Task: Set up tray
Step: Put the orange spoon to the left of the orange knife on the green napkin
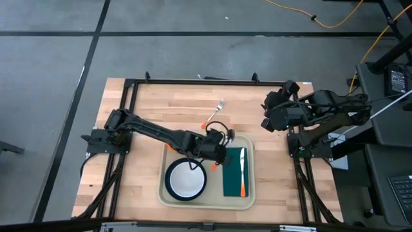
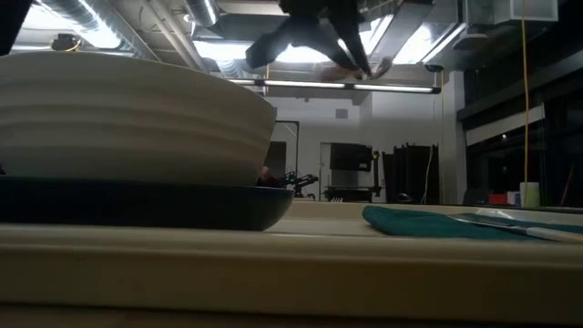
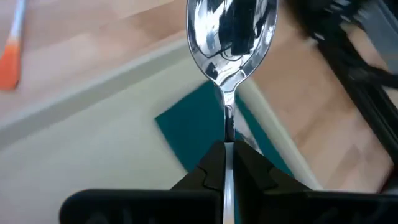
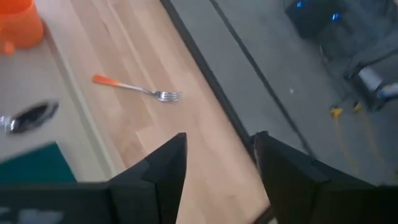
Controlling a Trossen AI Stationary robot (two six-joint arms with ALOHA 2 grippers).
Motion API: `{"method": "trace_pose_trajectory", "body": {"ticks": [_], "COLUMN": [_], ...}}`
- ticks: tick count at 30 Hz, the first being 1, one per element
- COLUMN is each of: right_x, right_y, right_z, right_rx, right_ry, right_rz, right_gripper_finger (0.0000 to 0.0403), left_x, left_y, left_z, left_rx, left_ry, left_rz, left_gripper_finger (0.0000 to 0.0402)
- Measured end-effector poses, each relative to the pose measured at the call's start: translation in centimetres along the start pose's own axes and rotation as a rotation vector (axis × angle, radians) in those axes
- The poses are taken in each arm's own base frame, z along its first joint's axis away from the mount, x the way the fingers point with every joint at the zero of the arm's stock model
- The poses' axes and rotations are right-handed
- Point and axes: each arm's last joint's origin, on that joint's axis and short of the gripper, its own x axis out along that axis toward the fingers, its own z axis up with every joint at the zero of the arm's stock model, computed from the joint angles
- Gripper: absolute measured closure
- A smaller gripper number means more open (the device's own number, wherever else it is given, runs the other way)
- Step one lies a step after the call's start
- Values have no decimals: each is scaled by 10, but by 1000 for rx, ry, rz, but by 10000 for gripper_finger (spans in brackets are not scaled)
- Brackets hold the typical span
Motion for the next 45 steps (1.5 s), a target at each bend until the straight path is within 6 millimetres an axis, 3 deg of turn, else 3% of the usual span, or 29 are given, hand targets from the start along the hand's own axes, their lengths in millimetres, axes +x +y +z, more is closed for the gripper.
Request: {"method": "trace_pose_trajectory", "body": {"ticks": [7, 13, 22, 33, 45], "right_x": [-6, -17, -35, -45, -43], "right_y": [-8, -25, -54, -72, -69], "right_z": [-3, -11, -26, -38, -35], "right_rx": [-202, -202, -139, -67, -123], "right_ry": [-19, -63, -131, -172, -171], "right_rz": [7, 0, 20, 32, 12], "right_gripper_finger": [210, 210, 210, 210, 210], "left_x": [10, 26, 65, 93, 110], "left_y": [-6, -28, -59, -60, -53], "left_z": [-15, -23, -32, -63, -71], "left_rx": [-211, -223, -190, -221, -312], "left_ry": [-22, 14, 83, 141, 137], "left_rz": [49, 73, 65, 101, 143], "left_gripper_finger": [397, 398, 398, 398, 398]}}
